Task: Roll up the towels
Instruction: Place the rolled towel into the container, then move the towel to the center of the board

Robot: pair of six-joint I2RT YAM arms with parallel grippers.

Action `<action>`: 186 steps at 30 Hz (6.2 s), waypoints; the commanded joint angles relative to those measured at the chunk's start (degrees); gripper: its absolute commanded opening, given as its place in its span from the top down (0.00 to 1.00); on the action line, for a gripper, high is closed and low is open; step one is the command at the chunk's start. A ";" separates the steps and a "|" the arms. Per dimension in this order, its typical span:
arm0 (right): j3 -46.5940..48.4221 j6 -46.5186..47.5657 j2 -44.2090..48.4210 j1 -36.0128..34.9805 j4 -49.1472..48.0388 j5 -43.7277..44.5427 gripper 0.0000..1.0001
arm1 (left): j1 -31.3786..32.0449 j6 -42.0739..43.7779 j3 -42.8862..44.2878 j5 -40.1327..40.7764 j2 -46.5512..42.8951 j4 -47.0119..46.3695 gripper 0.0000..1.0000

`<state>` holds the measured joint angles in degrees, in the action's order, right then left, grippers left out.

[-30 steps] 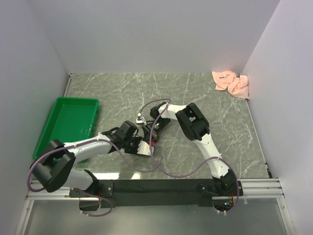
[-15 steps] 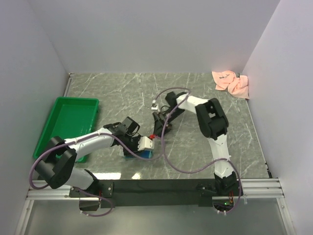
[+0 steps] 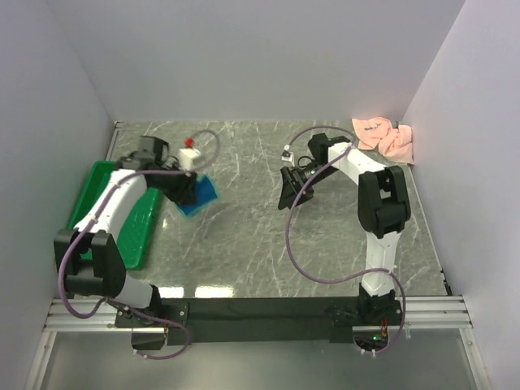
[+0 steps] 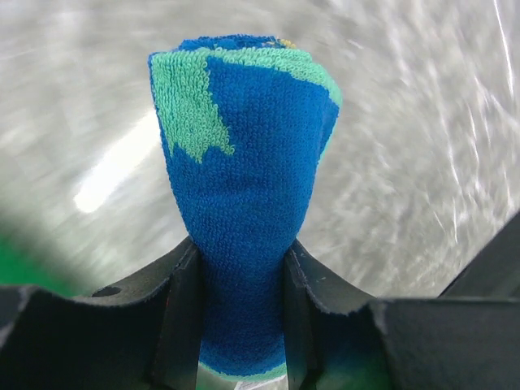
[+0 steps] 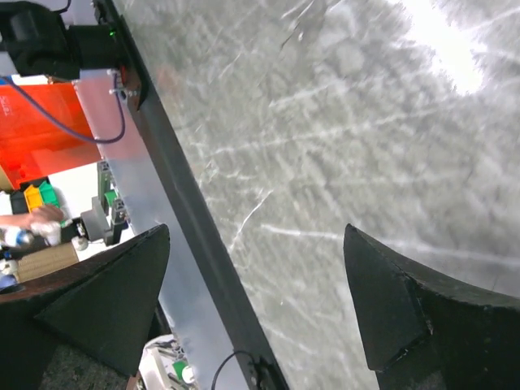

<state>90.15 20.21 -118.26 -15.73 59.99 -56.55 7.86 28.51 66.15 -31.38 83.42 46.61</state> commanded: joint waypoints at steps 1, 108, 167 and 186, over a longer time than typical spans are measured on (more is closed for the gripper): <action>-0.50 3.09 4.70 1.48 4.96 -0.05 0.06 | -10.71 -2.85 6.35 -3.34 0.34 6.55 1.00; 21.59 3.43 -0.61 15.36 -21.59 67.11 0.01 | -11.03 -18.75 23.57 17.31 -5.12 -17.89 0.01; 3.91 13.99 6.88 -1.39 -18.69 54.82 1.00 | -9.61 -25.60 17.52 9.69 -4.32 -4.86 0.01; -21.59 -0.25 28.07 -19.87 -13.40 22.54 0.65 | -9.45 -10.86 3.56 -7.91 -7.65 -1.17 0.14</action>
<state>69.32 21.58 -94.17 -37.34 47.77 -31.20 -4.27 10.66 72.77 -32.93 78.94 44.29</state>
